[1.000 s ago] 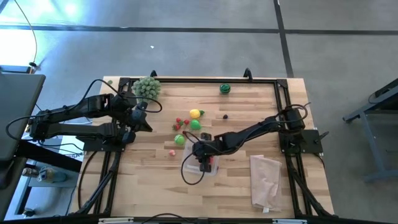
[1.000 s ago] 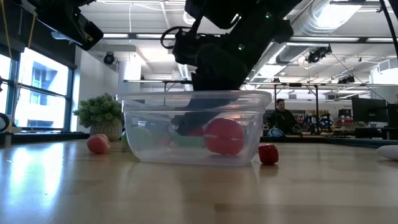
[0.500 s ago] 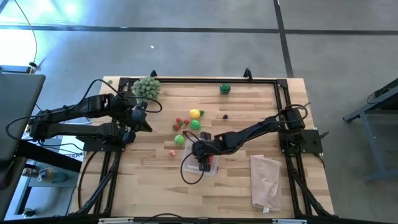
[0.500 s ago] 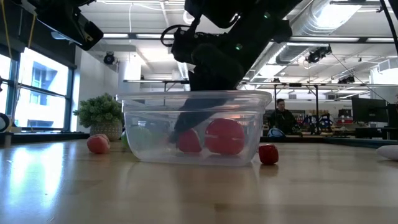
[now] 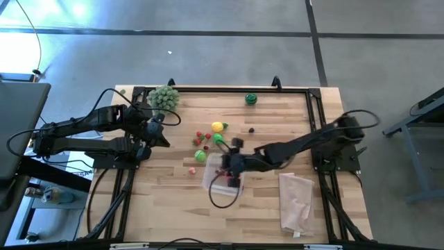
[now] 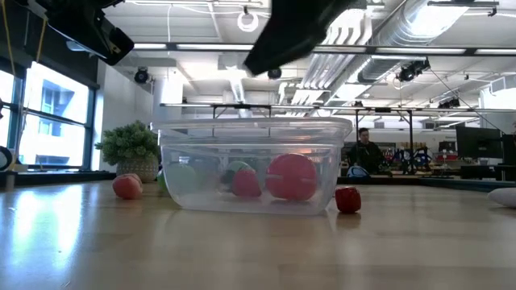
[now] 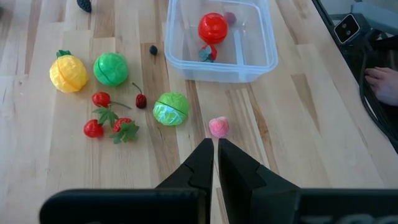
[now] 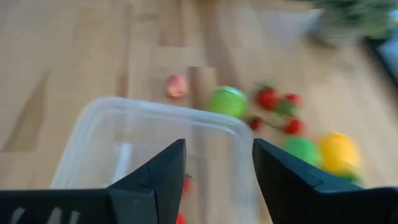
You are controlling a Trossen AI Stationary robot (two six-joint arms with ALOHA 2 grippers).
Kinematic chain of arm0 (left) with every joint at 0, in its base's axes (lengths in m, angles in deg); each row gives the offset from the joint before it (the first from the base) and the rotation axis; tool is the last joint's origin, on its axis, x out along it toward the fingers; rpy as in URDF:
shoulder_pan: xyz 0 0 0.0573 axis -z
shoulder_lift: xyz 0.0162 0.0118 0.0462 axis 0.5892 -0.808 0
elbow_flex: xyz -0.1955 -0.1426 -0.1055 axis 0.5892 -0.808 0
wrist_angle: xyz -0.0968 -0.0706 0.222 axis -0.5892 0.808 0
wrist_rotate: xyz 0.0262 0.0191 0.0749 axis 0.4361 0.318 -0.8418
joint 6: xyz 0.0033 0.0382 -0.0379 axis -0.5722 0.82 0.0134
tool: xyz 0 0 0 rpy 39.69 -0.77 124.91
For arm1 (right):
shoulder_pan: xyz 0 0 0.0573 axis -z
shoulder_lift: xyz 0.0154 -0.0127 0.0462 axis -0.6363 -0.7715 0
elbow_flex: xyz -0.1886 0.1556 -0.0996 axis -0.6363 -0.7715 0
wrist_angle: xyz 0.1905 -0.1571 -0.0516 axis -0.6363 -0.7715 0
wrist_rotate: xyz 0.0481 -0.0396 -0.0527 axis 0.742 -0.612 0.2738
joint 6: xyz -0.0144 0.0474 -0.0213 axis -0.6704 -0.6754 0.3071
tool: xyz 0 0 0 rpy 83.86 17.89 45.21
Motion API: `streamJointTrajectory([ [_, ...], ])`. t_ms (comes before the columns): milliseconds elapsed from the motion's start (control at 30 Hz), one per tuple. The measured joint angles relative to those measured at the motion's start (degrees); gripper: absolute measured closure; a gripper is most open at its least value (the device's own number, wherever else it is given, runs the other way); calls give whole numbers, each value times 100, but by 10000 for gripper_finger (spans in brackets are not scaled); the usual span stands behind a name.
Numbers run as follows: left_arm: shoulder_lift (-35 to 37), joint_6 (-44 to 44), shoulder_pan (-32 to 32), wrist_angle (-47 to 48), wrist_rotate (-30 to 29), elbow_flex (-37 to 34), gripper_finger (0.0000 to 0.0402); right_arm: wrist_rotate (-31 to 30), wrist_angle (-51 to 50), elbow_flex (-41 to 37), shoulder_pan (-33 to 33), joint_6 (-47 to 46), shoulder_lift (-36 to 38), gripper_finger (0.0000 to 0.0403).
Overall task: Pick and placing Produce into tupperware
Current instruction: Put the red cherry into the transparent bin
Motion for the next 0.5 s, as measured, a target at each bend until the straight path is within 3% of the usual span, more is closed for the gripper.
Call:
streamJointTrajectory([
  [267,0,1,-1,-2,0,-1,387,-1801,-1726,-2,-1142,-1674,793,224],
  [500,0,2,-1,-2,0,-1,387,-2075,-3080,-147,-2007,-4306,701,224],
])
